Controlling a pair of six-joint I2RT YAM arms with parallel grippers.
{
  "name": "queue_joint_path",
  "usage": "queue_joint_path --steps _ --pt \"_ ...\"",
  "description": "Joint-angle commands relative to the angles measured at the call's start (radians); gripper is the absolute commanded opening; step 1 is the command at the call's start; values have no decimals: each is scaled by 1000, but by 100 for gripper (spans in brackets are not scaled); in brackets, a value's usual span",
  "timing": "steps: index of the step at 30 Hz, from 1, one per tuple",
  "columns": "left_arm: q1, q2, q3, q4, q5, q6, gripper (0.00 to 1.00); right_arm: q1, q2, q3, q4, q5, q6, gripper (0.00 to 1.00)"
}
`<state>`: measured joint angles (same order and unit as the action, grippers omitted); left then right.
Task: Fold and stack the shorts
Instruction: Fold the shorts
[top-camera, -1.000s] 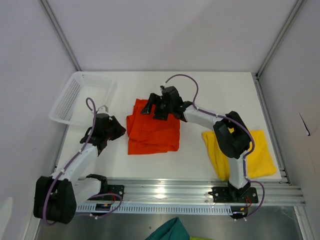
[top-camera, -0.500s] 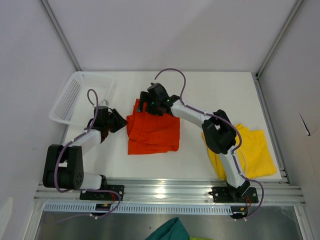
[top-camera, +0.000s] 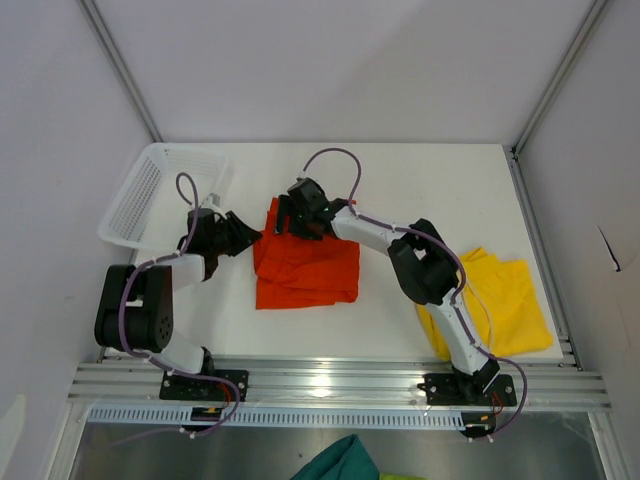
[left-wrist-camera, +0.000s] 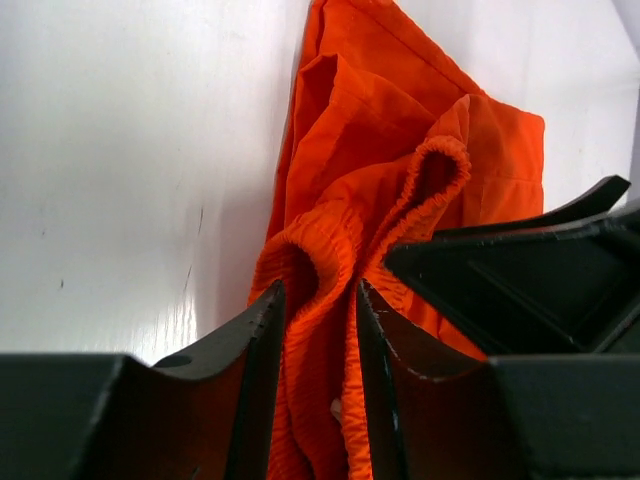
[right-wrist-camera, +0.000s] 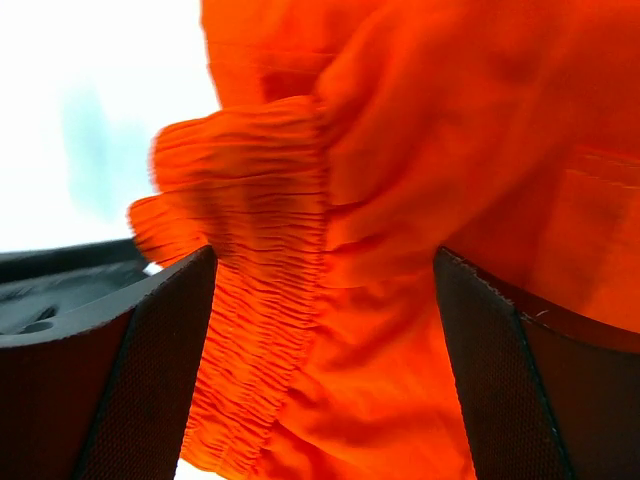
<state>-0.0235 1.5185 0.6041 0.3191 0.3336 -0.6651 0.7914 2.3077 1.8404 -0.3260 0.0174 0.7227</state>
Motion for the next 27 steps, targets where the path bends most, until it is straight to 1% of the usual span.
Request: queue_joint_path --steps 1,8,9,10,11,12,13,14,15,17,18,19,20,21,22,23,24,25,26,27 --pt "20 37 22 129 65 -33 37 25 -45 -3 76 32 -16 88" --pt "20 52 13 138 50 -30 37 35 -56 0 91 29 -23 88" --pt "20 51 14 140 48 -28 37 35 -47 31 79 30 -23 87" --pt "20 51 14 140 47 -28 34 35 -21 51 47 30 -23 85" --pt "20 54 22 135 47 -24 31 37 -8 68 39 30 -26 83" --pt "20 58 25 132 45 -21 28 37 -1 83 36 26 -26 76" --pt "20 62 29 129 45 -19 21 37 4 83 42 23 -25 73" --pt "20 66 36 124 42 -16 18 40 7 80 44 30 -25 66" --pt "20 75 37 123 39 -16 12 42 7 79 44 35 -25 63" --pt "20 83 42 123 33 -18 6 46 6 75 45 42 -35 56" --pt "20 88 43 123 33 -19 3 48 10 74 45 41 -37 50" --pt "20 92 46 123 35 -19 0 46 9 74 51 35 -42 47" --pt "20 94 48 123 33 -19 0 49 12 74 57 27 -51 44" --pt "48 95 51 120 33 -19 0 51 18 77 58 20 -54 45" --pt "48 98 54 118 33 -19 0 52 24 83 48 18 -58 47" --pt "48 100 57 114 33 -18 0 54 32 107 38 13 -62 56" --pt "46 100 57 109 32 -16 0 60 48 123 27 15 -66 62" --pt "50 104 59 104 30 -18 0 63 56 135 12 16 -69 66" --pt "51 106 56 106 31 -19 0 66 59 147 8 18 -72 73" --pt "51 109 60 109 38 -19 0 75 61 148 13 27 -74 76"
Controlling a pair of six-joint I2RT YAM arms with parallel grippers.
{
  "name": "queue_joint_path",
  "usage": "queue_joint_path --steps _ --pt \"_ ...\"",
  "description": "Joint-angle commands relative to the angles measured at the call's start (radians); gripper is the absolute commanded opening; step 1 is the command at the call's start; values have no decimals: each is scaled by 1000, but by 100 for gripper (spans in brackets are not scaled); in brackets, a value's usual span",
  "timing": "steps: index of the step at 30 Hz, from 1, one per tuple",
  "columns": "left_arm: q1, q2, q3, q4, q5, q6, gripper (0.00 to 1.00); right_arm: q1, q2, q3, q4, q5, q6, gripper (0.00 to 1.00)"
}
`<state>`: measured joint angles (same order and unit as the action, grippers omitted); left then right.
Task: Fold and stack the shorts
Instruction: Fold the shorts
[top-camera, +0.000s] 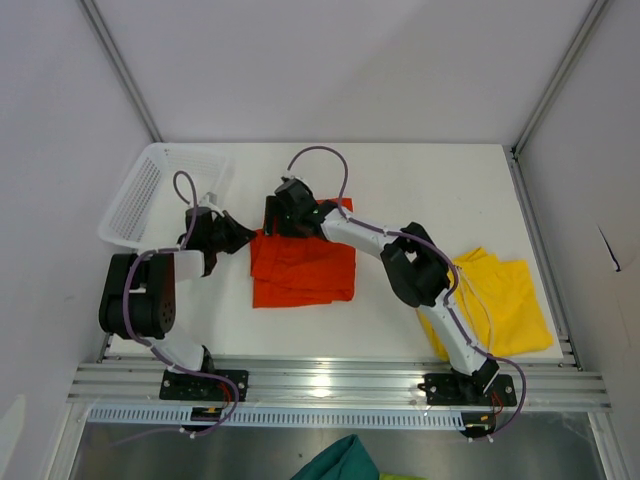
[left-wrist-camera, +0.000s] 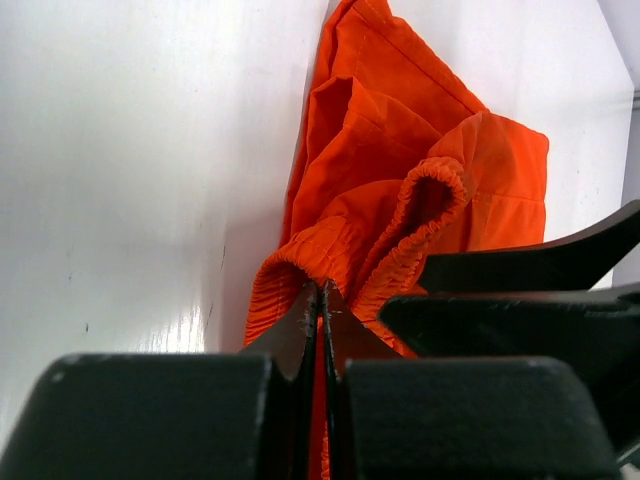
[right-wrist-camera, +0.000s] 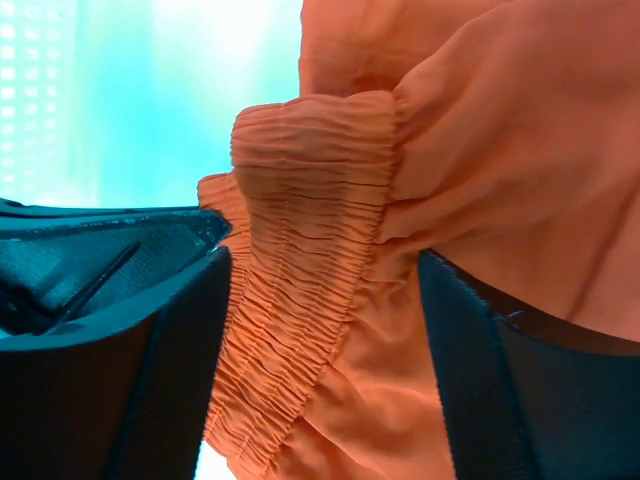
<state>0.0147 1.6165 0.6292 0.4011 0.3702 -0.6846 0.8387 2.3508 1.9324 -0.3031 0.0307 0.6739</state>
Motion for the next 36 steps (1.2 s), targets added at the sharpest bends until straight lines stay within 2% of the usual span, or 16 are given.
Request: queue_joint_path --steps 1,5,13,18,22,26,30,36 --pt "13 16 33 28 4 -1 0 33 16 53 -2 18 -27 78" --pt "34 37 29 50 39 -18 0 43 41 82 -27 37 -28 81" --pt "56 74 27 96 116 -36 0 59 111 187 -120 80 -33 67" --pt "56 82 21 134 156 -36 0 71 192 283 -221 124 -48 72" --pt "57 98 20 150 173 -47 0 79 199 277 -212 107 -68 71" --pt "64 111 24 156 182 -58 0 111 142 211 -163 110 -152 67" --pt "67 118 30 150 184 -59 0 152 24 -16 -1 98 -253 66" --pt "67 120 33 142 180 -61 0 195 -61 -125 16 115 -300 66"
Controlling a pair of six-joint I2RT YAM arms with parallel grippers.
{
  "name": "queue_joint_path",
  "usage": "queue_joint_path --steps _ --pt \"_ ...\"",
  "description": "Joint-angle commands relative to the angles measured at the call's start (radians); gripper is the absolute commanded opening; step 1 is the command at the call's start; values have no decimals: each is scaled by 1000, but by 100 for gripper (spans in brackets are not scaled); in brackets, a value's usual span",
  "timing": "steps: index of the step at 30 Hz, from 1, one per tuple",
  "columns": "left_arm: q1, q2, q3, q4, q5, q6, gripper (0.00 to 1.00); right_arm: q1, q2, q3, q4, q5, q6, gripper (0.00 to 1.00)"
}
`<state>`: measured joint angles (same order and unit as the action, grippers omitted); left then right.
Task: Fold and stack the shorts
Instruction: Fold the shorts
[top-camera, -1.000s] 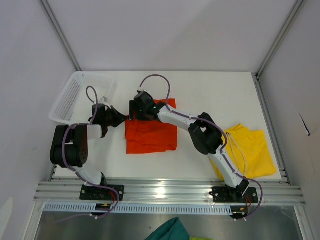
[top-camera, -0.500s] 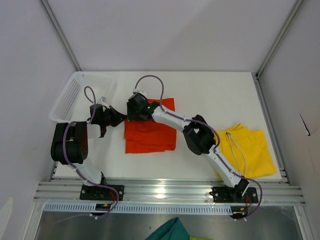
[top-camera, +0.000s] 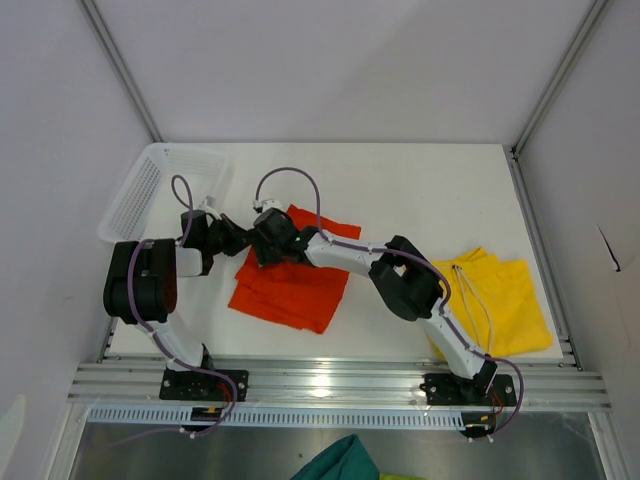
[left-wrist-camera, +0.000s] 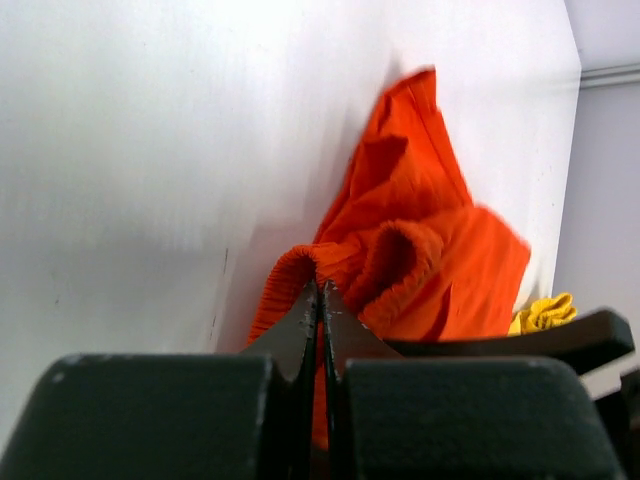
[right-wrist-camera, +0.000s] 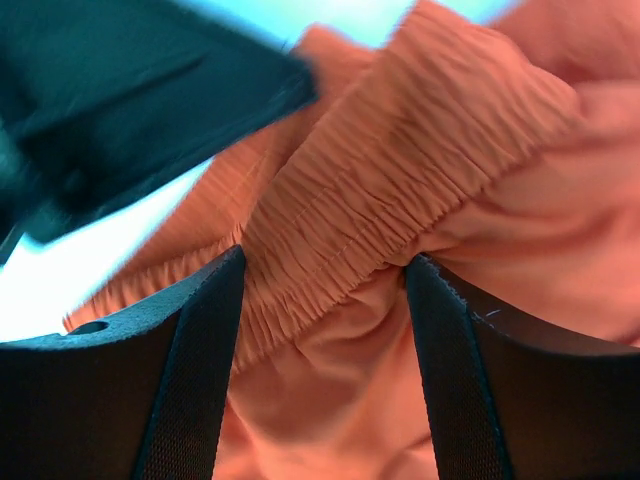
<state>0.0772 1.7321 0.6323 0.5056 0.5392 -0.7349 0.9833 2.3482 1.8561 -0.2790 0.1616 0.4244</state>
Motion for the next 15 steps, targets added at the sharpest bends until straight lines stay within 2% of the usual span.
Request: queue_joint_path --steps 1,6,11,15 --pt "4 4 29 37 10 -11 0 58 -72 -90 4 -11 -56 66" --pt "4 4 27 37 8 -11 0 84 -147 -193 99 -20 -73 68" --pt "4 1 33 31 25 -3 0 72 -176 -209 123 -51 -69 77" --pt "4 -23 37 18 41 2 6 23 -233 -221 141 -145 -33 78"
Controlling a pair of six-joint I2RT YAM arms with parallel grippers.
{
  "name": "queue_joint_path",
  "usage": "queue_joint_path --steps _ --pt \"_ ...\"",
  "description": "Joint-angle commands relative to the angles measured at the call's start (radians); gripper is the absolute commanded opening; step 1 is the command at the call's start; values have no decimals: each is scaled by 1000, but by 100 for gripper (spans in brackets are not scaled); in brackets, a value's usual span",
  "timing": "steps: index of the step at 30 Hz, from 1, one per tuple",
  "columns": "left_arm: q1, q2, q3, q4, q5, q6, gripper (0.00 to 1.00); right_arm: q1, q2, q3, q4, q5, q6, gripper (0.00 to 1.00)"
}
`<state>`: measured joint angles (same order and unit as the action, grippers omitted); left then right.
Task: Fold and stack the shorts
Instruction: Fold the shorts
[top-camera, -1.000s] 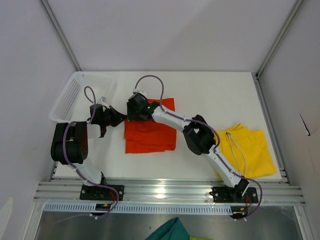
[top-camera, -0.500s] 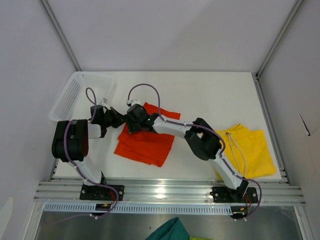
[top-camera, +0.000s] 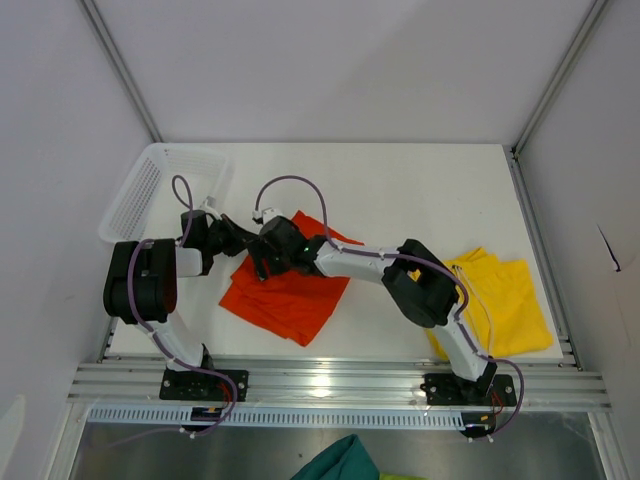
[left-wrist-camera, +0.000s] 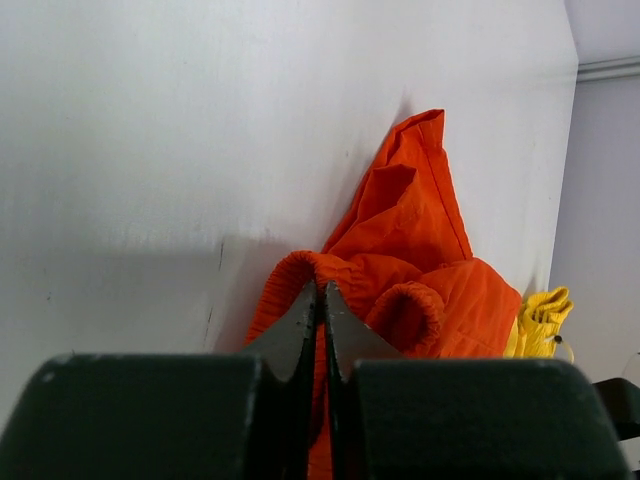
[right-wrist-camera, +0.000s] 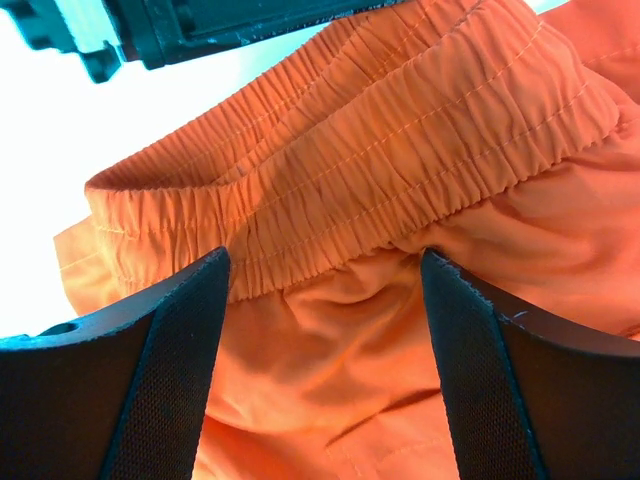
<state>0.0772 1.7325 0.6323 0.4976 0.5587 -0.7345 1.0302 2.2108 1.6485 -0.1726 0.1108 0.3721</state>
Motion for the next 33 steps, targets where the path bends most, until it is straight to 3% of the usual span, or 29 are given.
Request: queue_joint_path --steps 1,12,21,27,30,33 --pt "4 -28 35 19 21 3 7 -31 -127 -19 39 -138 16 79" --pt "3 -18 56 -1 29 37 12 -168 -181 -10 18 -370 -110 80" --pt "4 1 64 1 49 47 12 -222 -21 178 -61 -450 -355 78" --pt "4 18 81 -2 58 53 12 -228 64 259 -71 -462 -410 76" --pt "3 22 84 -5 63 55 12 -228 93 267 -61 -457 -430 74" --pt "4 29 90 -7 67 57 12 -228 112 277 -61 -467 -450 64"
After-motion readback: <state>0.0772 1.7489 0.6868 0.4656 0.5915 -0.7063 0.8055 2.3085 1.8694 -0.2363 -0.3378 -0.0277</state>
